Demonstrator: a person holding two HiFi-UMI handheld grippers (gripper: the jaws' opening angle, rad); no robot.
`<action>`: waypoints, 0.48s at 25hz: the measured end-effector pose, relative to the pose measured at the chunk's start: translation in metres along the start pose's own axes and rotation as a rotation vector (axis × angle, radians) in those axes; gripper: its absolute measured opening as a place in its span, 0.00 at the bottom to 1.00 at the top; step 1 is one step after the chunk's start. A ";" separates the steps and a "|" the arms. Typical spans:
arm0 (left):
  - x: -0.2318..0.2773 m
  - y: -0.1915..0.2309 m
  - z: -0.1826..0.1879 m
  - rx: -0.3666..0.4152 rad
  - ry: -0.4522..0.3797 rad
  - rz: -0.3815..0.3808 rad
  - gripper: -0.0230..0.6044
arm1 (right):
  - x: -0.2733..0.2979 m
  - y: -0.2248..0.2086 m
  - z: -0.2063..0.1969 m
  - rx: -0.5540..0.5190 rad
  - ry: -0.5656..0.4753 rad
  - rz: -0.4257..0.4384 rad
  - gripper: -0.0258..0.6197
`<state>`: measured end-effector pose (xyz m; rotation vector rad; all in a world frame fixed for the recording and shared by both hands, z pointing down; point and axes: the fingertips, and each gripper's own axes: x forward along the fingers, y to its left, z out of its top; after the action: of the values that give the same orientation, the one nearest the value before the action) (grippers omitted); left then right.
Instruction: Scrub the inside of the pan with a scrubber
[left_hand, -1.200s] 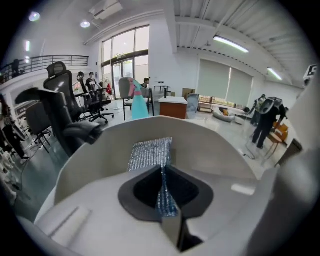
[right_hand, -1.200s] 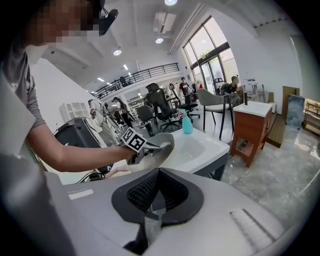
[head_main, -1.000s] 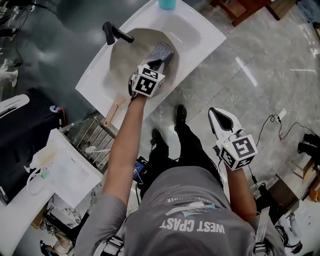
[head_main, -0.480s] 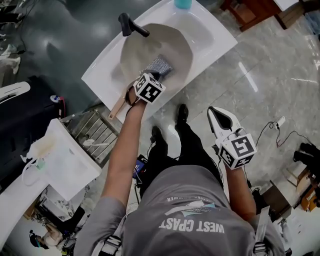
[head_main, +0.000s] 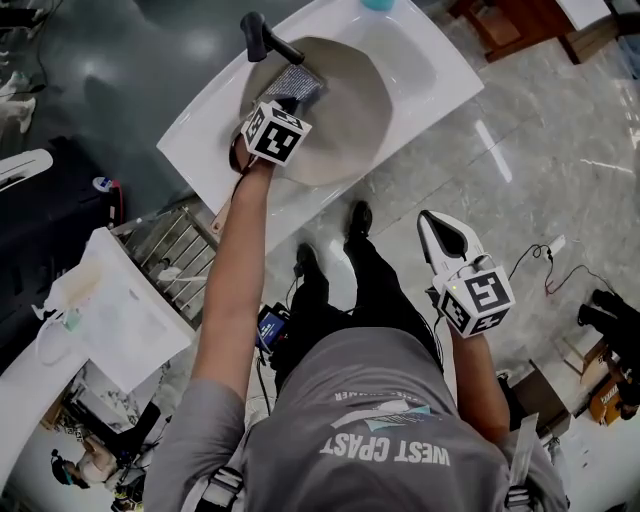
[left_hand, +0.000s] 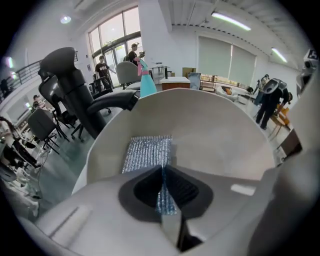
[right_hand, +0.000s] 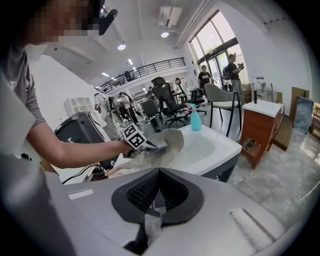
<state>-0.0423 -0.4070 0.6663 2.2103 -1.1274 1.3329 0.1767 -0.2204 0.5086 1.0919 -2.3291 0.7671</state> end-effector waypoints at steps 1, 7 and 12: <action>0.003 0.001 0.007 -0.002 -0.009 -0.003 0.07 | -0.001 -0.004 -0.001 0.004 0.002 -0.006 0.04; 0.022 -0.031 0.045 0.010 -0.060 -0.095 0.07 | -0.006 -0.019 -0.007 0.031 0.001 -0.035 0.04; 0.029 -0.084 0.060 0.055 -0.064 -0.206 0.07 | -0.010 -0.027 -0.007 0.044 -0.005 -0.046 0.04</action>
<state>0.0648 -0.4034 0.6701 2.3505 -0.8660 1.2282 0.2052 -0.2246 0.5158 1.1637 -2.2933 0.8031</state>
